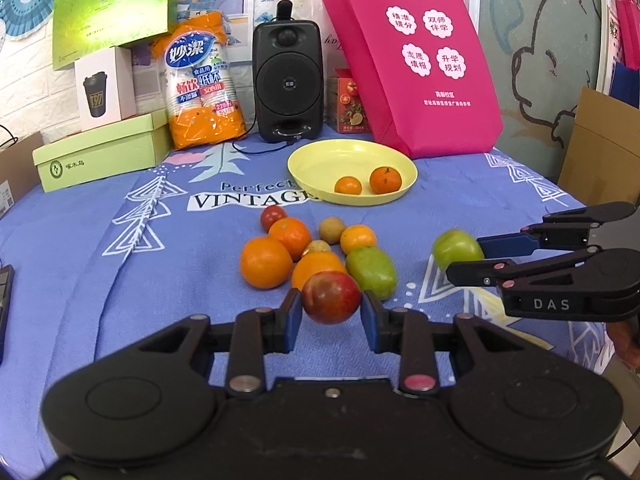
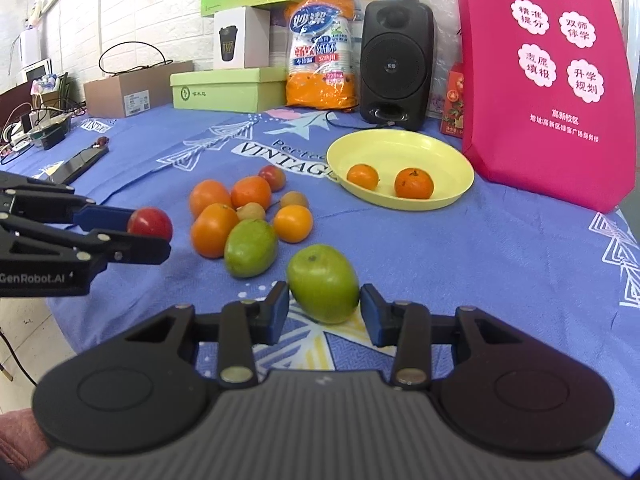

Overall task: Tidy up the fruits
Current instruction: 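Grasp a red plum with the left tool while the right tool grasps a green apple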

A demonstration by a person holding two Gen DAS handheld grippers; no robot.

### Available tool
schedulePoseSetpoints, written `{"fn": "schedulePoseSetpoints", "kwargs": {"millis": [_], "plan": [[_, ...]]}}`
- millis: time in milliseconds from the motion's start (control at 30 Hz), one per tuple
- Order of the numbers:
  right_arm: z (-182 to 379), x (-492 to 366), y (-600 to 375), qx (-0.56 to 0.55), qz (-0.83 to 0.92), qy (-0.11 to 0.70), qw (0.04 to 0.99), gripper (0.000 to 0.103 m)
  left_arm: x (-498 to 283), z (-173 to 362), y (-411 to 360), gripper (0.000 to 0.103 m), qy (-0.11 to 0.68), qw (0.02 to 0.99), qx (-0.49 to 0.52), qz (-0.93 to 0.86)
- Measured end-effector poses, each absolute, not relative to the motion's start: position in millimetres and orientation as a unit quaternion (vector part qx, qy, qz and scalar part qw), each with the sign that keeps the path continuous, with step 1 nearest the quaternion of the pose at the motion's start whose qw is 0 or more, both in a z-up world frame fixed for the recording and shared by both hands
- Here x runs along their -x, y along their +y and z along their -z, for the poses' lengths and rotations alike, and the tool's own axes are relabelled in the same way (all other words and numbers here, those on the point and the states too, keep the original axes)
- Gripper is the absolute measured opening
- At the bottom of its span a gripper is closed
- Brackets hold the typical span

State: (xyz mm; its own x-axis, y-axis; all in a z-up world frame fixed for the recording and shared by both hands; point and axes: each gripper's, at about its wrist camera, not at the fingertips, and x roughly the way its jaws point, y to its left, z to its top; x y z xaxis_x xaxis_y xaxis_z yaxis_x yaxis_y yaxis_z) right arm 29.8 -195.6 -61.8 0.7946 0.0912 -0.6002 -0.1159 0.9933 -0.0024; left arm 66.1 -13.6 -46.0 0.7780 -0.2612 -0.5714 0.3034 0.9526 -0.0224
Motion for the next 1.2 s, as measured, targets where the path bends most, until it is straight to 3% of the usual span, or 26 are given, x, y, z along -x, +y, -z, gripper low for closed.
{"fn": "schedulePoseSetpoints", "kwargs": {"millis": [333,433,467,533,633,1033,1200], "plan": [[63,-37,-204,0.003,-0.063,0.317,0.946,0.037,-71,48,-21,0.031,0.304,0.938,-0.04,0.16],[72,-46,-201,-0.004,-0.061,0.342,0.938,0.051,-73,49,-21,0.031,0.306,0.938,-0.04,0.16],[76,-49,-200,-0.003,-0.057,0.345,0.937,0.051,-74,49,-21,0.031,0.306,0.938,-0.039,0.159],[82,-51,-199,-0.008,-0.054,0.344,0.937,0.048,-75,48,-19,0.031,0.306,0.938,-0.039,0.159],[81,-52,-200,-0.01,-0.056,0.338,0.94,0.034,-76,47,-17,0.031,0.306,0.938,-0.038,0.157],[65,-53,-210,-0.017,-0.06,0.316,0.947,0.032,-95,36,-18,0.031,0.303,0.936,-0.028,0.179],[53,-75,-221,-0.01,-0.049,0.306,0.951,0.02,-137,20,-27,0.031,0.287,0.939,-0.036,0.187]]}}
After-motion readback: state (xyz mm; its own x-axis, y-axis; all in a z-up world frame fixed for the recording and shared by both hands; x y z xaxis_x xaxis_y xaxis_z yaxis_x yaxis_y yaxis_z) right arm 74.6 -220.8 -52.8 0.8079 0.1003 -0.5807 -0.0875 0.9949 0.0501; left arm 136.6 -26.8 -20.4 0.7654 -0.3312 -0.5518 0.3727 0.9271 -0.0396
